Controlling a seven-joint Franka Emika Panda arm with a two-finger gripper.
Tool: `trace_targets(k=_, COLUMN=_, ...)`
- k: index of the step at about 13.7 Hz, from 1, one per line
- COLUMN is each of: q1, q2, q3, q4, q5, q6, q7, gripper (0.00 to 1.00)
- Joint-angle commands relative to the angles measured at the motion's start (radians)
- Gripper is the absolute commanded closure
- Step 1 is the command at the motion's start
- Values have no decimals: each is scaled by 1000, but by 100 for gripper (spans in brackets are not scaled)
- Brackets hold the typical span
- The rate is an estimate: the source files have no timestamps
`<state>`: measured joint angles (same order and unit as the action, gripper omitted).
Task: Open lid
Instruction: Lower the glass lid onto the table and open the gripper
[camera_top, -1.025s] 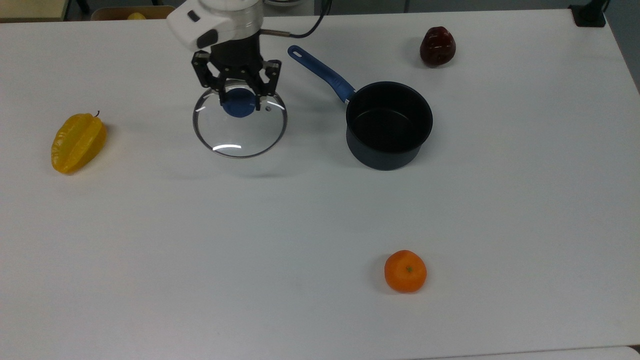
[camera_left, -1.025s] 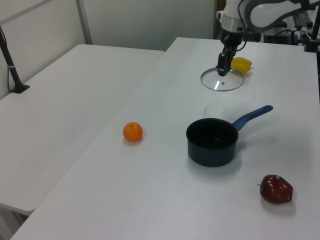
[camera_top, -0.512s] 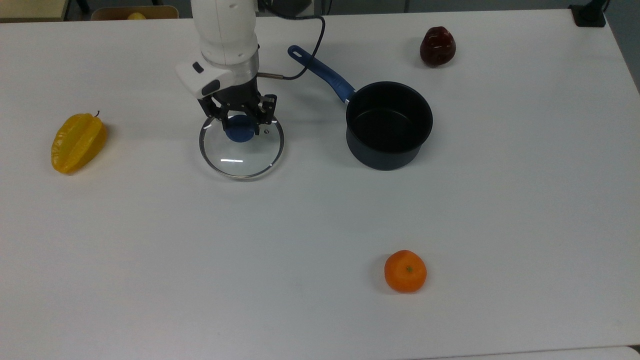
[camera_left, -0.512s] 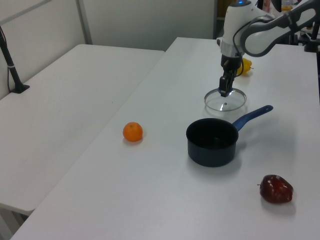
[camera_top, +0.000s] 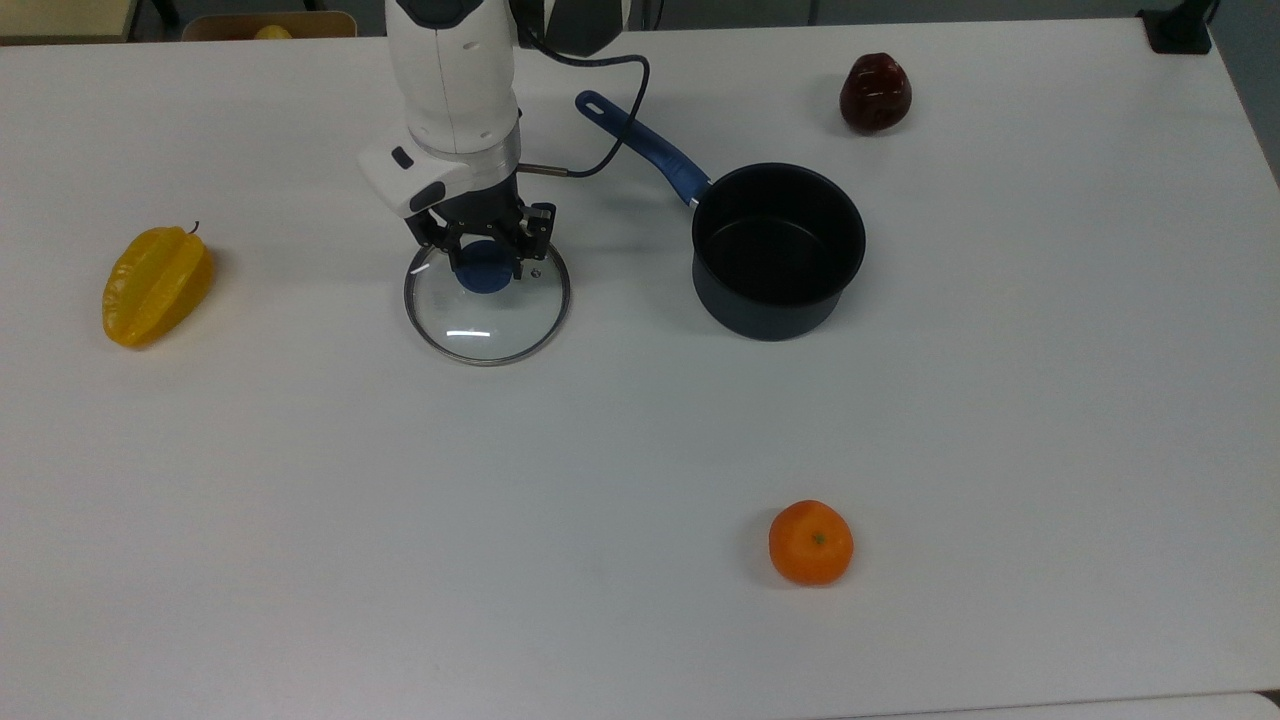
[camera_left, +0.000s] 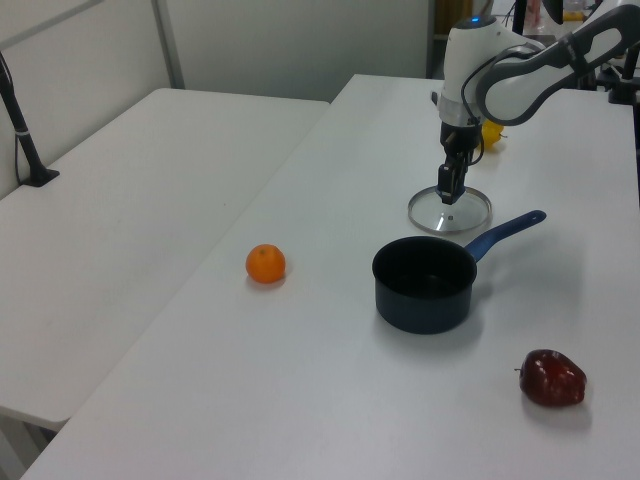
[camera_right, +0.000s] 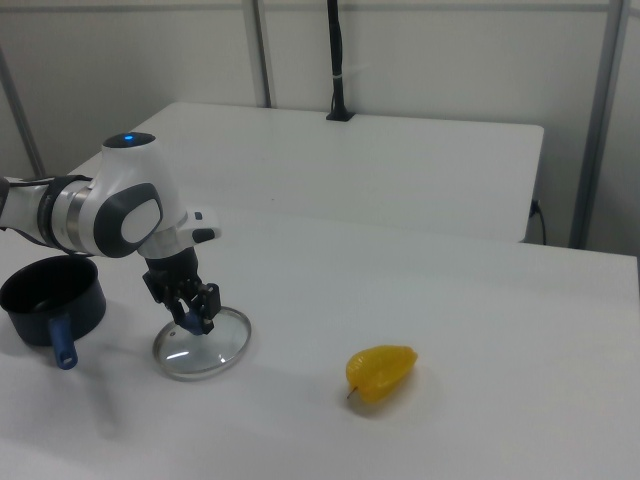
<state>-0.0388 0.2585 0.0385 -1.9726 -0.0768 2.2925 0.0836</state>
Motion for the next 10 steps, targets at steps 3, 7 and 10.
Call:
trace_targets(k=3, q1=-10, q2=7, q3=0, q4=6, q5=-9, q6=-4, q7=-7, gripper=26)
trace_targets(k=7, q1=-13, q2=-1, q3=0, q4=14, q5=-9, q6=-16, q7=-1, gripper=0)
trace_targets(k=10, q1=-15, q2=-8, q3=0, q4=82, q5=-11, q6=-118, q7=-1, gripper=0)
